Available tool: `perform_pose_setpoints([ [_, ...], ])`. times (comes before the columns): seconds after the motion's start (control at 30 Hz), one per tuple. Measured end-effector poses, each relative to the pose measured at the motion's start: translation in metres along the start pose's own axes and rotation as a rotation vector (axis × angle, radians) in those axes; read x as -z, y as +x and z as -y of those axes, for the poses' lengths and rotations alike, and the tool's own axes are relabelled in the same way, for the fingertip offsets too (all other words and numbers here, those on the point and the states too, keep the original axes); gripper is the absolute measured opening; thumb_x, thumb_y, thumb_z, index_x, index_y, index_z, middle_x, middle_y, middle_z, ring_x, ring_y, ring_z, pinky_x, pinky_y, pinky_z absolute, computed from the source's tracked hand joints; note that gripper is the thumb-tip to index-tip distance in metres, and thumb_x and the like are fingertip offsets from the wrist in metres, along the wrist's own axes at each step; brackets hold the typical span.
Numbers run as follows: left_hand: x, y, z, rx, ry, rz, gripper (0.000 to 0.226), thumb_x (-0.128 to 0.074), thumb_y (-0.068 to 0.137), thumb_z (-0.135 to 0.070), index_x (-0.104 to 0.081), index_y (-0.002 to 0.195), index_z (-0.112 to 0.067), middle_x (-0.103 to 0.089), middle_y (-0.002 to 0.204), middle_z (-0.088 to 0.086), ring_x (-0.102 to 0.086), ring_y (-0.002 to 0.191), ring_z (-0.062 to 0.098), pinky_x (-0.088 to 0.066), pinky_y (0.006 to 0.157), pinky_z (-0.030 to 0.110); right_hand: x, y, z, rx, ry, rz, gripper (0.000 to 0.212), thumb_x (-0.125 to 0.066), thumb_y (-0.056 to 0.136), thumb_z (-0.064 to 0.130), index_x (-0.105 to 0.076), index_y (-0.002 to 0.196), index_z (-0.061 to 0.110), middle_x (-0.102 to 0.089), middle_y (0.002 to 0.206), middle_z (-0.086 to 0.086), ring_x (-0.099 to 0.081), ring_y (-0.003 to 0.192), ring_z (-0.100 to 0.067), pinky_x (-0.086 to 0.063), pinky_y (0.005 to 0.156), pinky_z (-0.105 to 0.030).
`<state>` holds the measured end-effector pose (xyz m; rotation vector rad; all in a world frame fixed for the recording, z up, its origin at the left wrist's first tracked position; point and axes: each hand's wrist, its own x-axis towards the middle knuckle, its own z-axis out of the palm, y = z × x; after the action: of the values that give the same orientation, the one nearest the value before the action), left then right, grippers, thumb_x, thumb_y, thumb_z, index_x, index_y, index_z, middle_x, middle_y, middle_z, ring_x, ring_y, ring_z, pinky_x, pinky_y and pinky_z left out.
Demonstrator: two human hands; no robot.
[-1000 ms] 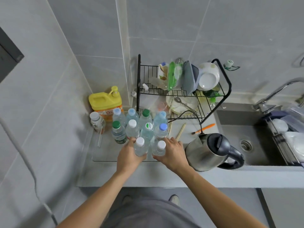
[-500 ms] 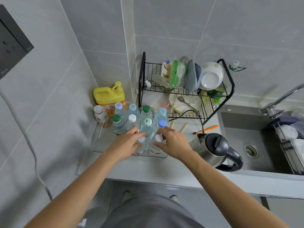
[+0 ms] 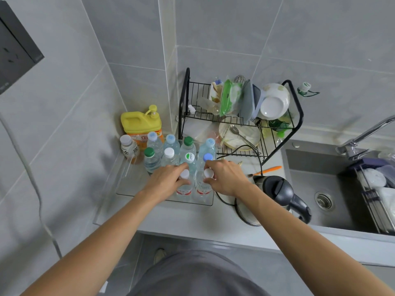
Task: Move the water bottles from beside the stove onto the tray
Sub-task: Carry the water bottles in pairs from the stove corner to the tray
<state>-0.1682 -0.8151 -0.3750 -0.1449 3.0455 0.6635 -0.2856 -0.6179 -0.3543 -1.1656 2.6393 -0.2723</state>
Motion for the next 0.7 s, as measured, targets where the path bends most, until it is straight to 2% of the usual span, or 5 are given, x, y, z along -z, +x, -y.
perform_pose_setpoints([
  [0.17,0.001,0.004,0.003,-0.001,-0.051,0.057,0.034,-0.079,0.09,-0.044,-0.052,0.098,-0.023,-0.059,0.07,-0.008,-0.063,0.071,0.025,-0.051,0.062,0.042,-0.007,-0.001,0.002,0.005,0.03,-0.023,0.031,-0.072,0.093,0.042,-0.06,0.112,0.021,-0.072,0.104,-0.001,-0.067,0.093,-0.031,-0.044,0.071,-0.034],
  [0.3,0.004,0.012,0.006,-0.029,-0.01,0.149,0.03,-0.08,0.091,-0.031,-0.055,0.107,-0.024,-0.061,0.078,-0.004,-0.063,0.079,0.027,-0.052,0.066,0.045,-0.01,0.0,0.004,-0.003,0.048,-0.036,0.033,-0.073,0.092,0.044,-0.059,0.114,0.023,-0.071,0.107,0.001,-0.067,0.095,-0.03,-0.049,0.074,-0.037],
  [0.5,-0.002,0.012,0.002,-0.013,0.011,0.101,0.026,-0.076,0.094,-0.028,-0.055,0.107,-0.022,-0.069,0.095,0.003,-0.065,0.093,0.034,-0.052,0.07,0.046,-0.008,0.001,0.003,0.039,-0.021,0.003,0.037,-0.074,0.092,0.046,-0.059,0.115,0.021,-0.072,0.105,-0.004,-0.068,0.094,-0.033,-0.043,0.072,-0.035],
  [0.7,-0.007,0.009,0.009,-0.005,-0.015,0.044,0.025,-0.077,0.093,-0.025,-0.058,0.108,-0.023,-0.07,0.097,0.001,-0.065,0.093,0.034,-0.049,0.068,0.043,-0.009,0.0,0.002,0.013,-0.038,-0.006,0.041,-0.073,0.092,0.05,-0.059,0.113,0.019,-0.073,0.101,-0.003,-0.068,0.092,-0.034,-0.041,0.069,-0.035],
])
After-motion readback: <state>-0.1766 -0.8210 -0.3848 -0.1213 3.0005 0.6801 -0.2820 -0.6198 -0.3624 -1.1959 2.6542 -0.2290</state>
